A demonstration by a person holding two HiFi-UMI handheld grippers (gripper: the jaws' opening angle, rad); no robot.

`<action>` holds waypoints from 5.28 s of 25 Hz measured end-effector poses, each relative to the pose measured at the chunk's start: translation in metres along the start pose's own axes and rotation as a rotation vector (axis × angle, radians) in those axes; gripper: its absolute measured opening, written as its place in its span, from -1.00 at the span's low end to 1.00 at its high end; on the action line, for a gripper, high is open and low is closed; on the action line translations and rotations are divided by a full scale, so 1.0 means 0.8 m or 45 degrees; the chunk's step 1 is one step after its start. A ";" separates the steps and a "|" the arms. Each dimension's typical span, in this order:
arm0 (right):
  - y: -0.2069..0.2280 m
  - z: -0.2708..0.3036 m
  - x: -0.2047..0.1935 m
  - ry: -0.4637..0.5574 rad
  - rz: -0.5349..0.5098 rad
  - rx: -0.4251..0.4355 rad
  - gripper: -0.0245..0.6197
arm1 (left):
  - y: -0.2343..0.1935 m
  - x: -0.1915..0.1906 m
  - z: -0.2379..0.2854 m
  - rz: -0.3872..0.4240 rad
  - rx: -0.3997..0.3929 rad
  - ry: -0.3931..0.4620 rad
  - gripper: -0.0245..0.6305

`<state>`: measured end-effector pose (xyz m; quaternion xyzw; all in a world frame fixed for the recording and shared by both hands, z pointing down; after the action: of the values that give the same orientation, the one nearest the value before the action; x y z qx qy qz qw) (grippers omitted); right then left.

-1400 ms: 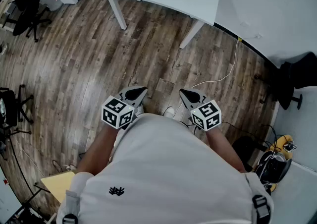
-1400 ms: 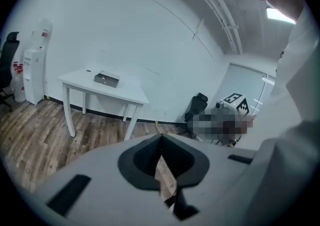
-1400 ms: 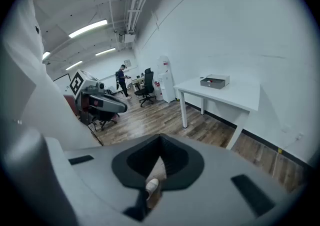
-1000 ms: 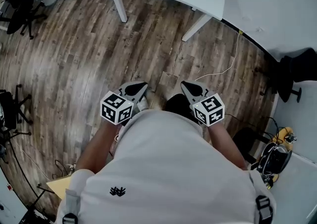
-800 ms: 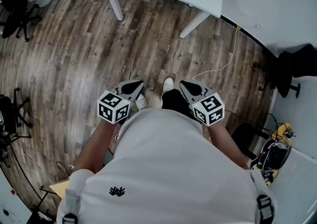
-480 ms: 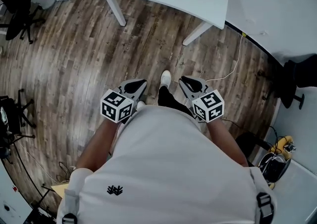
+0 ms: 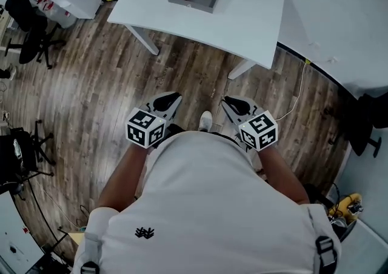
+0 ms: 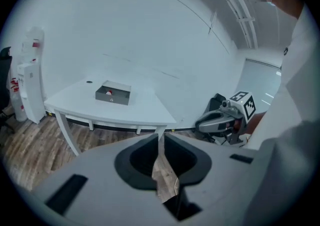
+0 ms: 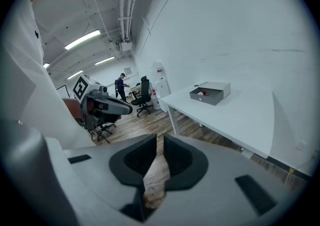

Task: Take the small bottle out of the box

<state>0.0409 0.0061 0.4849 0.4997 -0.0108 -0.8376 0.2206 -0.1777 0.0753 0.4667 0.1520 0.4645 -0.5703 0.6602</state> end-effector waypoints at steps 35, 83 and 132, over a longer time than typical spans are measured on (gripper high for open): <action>0.180 -0.027 0.041 0.177 0.593 -0.596 -0.79 | -0.375 0.293 0.357 0.144 0.243 -0.503 -0.45; 0.175 -0.042 0.020 0.129 0.640 -0.621 -0.79 | -0.378 0.302 0.390 0.304 0.253 -0.605 -0.27; 0.079 -0.085 -0.033 0.142 0.245 -0.352 -0.90 | -0.081 0.167 0.072 0.133 0.051 0.006 -0.27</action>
<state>0.1313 -0.0269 0.4882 0.5070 0.0688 -0.7771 0.3666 -0.2213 -0.0676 0.4131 0.1905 0.4459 -0.5439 0.6848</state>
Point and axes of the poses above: the fingertips, and each gripper's own axes: z forward along the fingers, y to its right, x out of its top, the point moved 7 cm from there along -z, backward along the fingers, and after that the axes turned 3 degrees about -z, right-handed, at the moved point
